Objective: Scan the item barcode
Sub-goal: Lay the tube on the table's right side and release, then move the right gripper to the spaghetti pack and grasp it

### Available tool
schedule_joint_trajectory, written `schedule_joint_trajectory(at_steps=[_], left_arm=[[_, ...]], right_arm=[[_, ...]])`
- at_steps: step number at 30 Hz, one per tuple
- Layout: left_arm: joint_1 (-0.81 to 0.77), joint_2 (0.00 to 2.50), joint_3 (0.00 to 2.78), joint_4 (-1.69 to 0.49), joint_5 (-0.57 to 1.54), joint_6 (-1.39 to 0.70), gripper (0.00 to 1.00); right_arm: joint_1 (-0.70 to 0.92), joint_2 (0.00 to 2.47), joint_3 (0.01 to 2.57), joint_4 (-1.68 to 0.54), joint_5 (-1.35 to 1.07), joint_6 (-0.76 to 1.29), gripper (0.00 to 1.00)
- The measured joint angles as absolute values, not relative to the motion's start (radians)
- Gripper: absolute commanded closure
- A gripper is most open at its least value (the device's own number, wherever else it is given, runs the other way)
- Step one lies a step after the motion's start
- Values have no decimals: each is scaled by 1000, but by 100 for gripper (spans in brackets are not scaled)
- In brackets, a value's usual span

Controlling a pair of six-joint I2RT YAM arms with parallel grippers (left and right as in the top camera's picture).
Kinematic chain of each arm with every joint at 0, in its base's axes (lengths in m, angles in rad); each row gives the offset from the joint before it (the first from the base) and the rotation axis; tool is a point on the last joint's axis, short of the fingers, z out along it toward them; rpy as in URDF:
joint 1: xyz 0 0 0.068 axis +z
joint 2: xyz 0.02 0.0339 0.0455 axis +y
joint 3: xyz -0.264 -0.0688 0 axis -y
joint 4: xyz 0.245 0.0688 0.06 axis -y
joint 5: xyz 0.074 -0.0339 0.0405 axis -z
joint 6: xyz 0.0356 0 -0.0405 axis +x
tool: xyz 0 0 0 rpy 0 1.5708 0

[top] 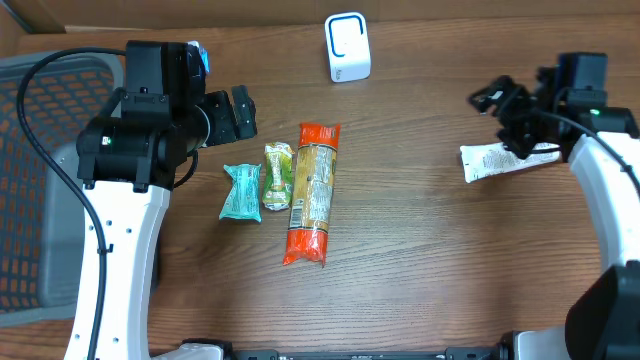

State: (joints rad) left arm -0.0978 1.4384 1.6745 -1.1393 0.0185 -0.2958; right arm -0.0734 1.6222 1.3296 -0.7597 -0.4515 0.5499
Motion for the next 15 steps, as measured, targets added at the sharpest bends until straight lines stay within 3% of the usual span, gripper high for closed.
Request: schedule_joint_trajectory(at_steps=[9,15], left_arm=[[-98,1438,1674,-1139,19,-296,1],[-98,1438,1674,-1139,19,-296,0]], right_arm=[[292,1695,1335,-790,-520,424,0],[453,1840,1335,-779,-519,404,7]])
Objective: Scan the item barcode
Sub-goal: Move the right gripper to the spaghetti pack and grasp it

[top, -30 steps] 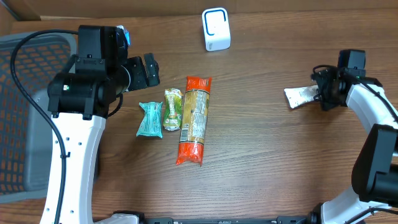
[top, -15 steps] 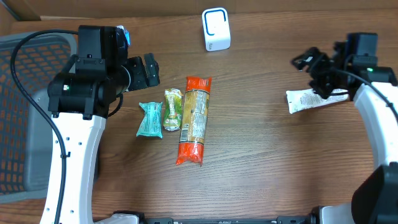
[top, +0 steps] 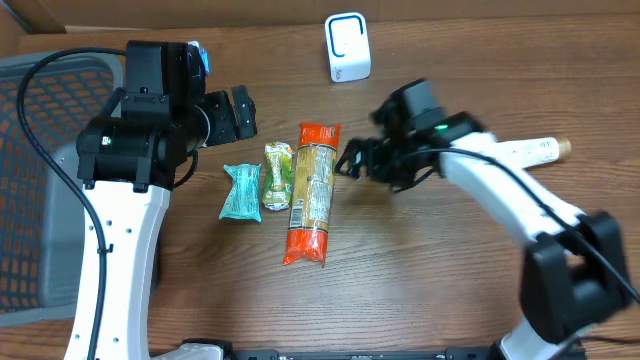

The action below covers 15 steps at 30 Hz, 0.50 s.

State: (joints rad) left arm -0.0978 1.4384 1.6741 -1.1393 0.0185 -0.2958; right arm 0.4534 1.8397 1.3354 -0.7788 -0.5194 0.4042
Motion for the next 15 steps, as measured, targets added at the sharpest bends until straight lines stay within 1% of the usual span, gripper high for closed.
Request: schedule_joint_trajectory(at_steps=[4,10,15], left_arm=[[-98,1438,1674,-1139,19,-296,1],[-98,1438,1674,-1139,19,-296,1],[-98,1438,1674,-1139,19,-296,0]], right_arm=[[503,1913,1335,-770,-519,398,11],[546,1977,1333,-673,-519,395,15],[568,2013,1332,-614,-519,403,22]])
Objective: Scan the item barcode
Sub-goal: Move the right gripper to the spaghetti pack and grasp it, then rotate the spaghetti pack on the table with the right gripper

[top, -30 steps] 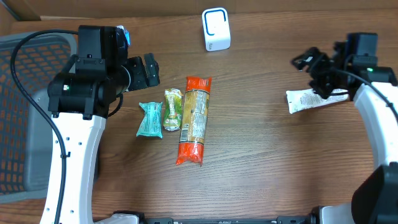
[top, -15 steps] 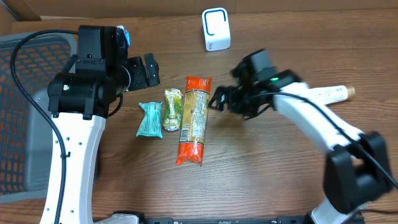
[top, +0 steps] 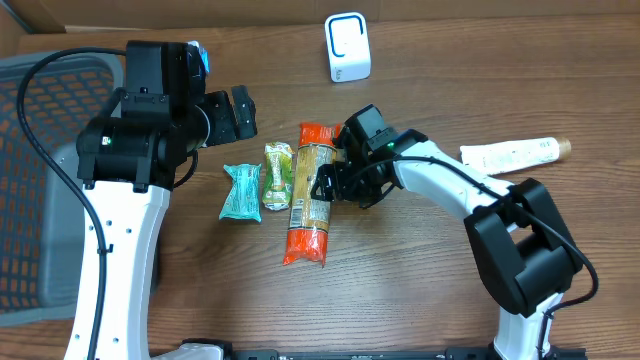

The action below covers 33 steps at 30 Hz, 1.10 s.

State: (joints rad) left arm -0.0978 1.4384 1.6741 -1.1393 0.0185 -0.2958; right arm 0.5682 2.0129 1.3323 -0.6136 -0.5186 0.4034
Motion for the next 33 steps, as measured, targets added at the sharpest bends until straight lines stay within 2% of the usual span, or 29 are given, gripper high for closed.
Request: schedule_joint_trajectory(at_steps=[13,20,26,29,31,33], left_arm=[[-98,1438,1674,-1139,19,-296,0],[-98,1438,1674,-1139,19,-296,0],[-98,1438,1674,-1139,19,-296,0],[-98,1438,1674,-1139,19,-296,0],[-98,1438,1674,-1139,19,-296,0],[-98,1438,1674,-1139,19,-296,0]], right_arm=[[576,2055,1256,-350,-539,624,35],[612,2047,1177,-212,-514,787,53],[678,2042,1121,-76,-486,860,55],[697,2043,1116,-62,-476,878,80],[702,2050,1109,-52,-479,889,92],[698,2051,1108,-35,-501,896,96]])
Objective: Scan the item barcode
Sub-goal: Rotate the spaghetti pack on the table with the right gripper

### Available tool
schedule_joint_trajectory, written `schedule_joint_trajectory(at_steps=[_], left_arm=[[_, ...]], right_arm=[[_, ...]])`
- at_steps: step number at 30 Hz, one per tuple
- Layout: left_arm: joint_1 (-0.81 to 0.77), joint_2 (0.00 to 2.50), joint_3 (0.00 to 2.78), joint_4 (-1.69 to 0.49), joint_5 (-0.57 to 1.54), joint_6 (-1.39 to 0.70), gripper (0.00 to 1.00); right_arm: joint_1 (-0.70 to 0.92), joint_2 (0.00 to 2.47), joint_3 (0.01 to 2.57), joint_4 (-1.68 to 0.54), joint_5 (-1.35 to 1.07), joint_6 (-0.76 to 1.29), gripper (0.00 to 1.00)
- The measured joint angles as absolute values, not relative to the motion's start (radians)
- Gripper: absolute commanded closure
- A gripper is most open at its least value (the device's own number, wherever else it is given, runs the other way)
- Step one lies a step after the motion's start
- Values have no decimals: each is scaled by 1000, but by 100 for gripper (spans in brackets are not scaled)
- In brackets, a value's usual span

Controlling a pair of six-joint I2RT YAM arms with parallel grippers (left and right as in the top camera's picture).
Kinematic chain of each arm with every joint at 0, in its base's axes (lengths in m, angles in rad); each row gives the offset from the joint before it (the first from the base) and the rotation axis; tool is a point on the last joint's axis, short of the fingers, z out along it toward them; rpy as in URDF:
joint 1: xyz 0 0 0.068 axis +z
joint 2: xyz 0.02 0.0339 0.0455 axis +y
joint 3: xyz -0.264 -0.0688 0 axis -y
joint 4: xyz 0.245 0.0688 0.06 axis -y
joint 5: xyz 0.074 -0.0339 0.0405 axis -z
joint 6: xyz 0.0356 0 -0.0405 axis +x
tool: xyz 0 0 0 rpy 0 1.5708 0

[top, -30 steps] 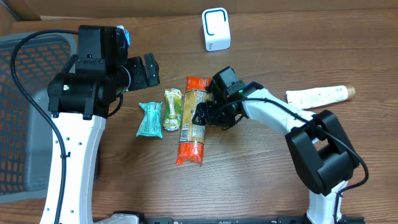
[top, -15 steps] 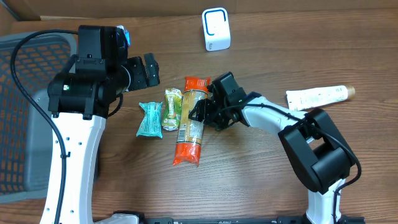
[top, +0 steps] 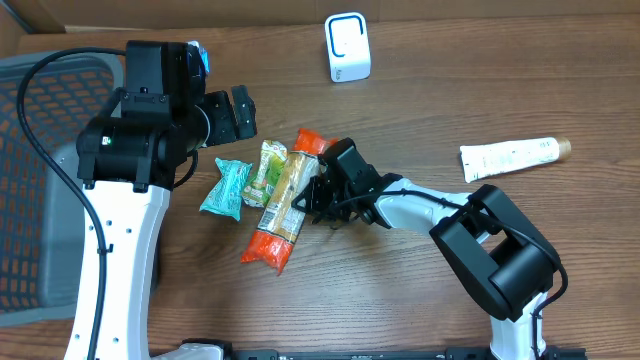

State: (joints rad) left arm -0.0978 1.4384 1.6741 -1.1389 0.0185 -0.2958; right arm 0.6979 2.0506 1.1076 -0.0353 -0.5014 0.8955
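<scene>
The long clear package with orange ends [top: 283, 203] lies tilted on the table, its lower end pointing left. My right gripper [top: 314, 198] is low at the package's right edge, touching it; its jaws are too dark to read. A green snack [top: 266, 171] and a teal packet [top: 223, 187] lie just left of the package, pushed askew. The white scanner [top: 347, 47] stands at the back centre. My left gripper [top: 231, 114] hovers open above and left of the items, holding nothing.
A white tube [top: 512, 155] lies at the right. A grey mesh basket [top: 40, 200] fills the left edge. The right arm [top: 430, 205] stretches low across the middle of the wooden table [top: 400, 300].
My right gripper has moved down and left against the orange-ended package. The package, straight before, is now rotated with its lower end swung left, and the green and teal packets have shifted left.
My right gripper was at the far right by the white tube. Then it was over mid-table, the tube left lying at the right. Then it was at the straight package's right side. Now the package is turned askew. The left arm stayed still.
</scene>
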Motion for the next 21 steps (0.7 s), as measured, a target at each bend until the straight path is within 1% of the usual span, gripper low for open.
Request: schedule_joint_trajectory(at_steps=[5,8,11,14,15,18,20,21], left_arm=[[-98,1438,1674,-1139,19,-296,1],[-98,1438,1674,-1139,19,-296,0],[-98,1438,1674,-1139,19,-296,0],[-98,1438,1674,-1140,19,-296,1],[-98,1438,1674,-1139,19,-296,0],[-98,1438,1674,-1139,19,-296,0],[-98,1438,1674,-1139,19,-296,0],[-98,1438,1674,-1139,19,-296,0]], right_arm=[[672,2055,1106,-45,-562,885,96],[635,2047,1105,-105,-620,832,96],[575,2009,1098,-227,-655,748,96],[491,1941,1096,-440,-653,632,96],[475,1928,1097,-477,-651,612,96],[403,1874,1143,-743,-599,491,96],[390,1865,1211,-911,-527,433,96],[393,1864,1239,-959,-498,416,96]])
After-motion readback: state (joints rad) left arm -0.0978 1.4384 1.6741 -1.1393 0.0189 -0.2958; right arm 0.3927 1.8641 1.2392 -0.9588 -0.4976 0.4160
